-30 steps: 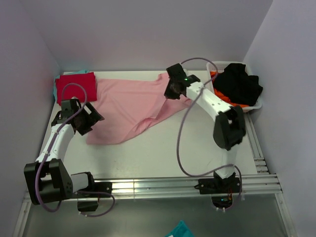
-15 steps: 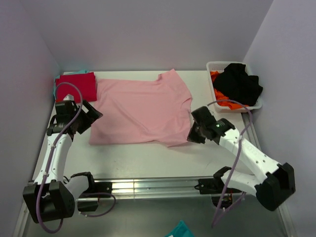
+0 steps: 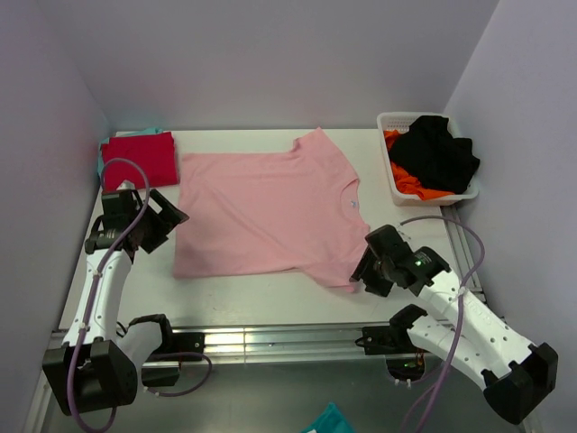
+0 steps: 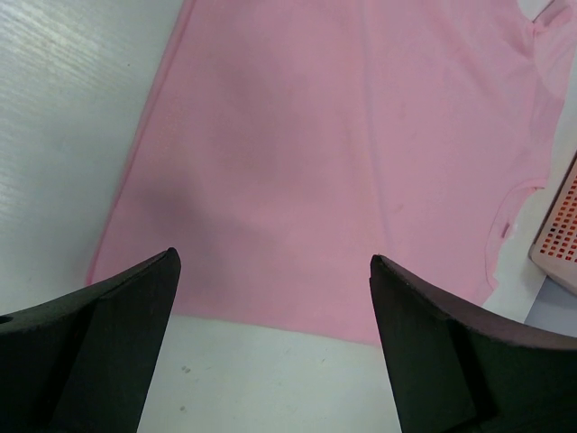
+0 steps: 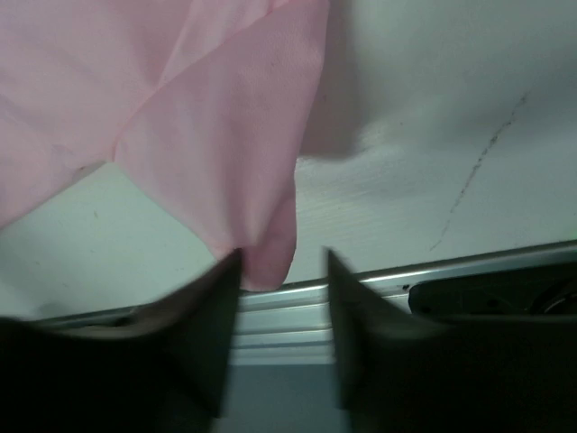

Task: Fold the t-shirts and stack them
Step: Flatten out the tshirt

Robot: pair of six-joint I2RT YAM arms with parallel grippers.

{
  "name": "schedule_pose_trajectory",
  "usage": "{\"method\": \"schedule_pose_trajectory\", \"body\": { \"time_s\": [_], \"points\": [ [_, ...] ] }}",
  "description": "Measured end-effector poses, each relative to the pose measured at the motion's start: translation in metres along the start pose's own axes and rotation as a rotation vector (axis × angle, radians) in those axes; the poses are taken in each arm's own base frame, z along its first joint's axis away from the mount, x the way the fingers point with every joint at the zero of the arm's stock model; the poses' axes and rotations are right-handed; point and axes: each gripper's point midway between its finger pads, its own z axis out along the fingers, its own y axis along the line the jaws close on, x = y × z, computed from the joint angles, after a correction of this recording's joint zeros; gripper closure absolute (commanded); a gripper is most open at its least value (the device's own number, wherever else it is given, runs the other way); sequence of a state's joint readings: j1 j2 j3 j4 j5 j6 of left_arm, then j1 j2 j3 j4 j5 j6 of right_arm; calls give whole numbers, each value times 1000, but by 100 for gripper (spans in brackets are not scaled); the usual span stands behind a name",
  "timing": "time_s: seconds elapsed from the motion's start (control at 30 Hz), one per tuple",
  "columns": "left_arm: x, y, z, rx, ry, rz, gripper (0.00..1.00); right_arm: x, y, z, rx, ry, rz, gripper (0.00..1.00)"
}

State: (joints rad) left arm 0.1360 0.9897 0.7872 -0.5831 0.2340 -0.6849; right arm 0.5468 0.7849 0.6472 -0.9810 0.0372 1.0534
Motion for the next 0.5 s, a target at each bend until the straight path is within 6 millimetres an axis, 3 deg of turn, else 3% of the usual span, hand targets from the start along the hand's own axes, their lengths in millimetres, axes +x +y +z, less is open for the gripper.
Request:
{"method": "schedule_pose_trajectory", "body": {
  "time_s": [0.07, 0.3, 0.5],
  "points": [
    [2, 2, -1, -11, 9, -8, 8, 3, -6, -2, 18, 4, 6, 16],
    [0, 3, -13, -68, 6, -9, 8, 0, -18, -12, 63, -14, -1, 15],
    [0, -17, -27, -21, -30, 8, 8, -17, 12, -30, -6, -48, -22, 19]
  ]
}}
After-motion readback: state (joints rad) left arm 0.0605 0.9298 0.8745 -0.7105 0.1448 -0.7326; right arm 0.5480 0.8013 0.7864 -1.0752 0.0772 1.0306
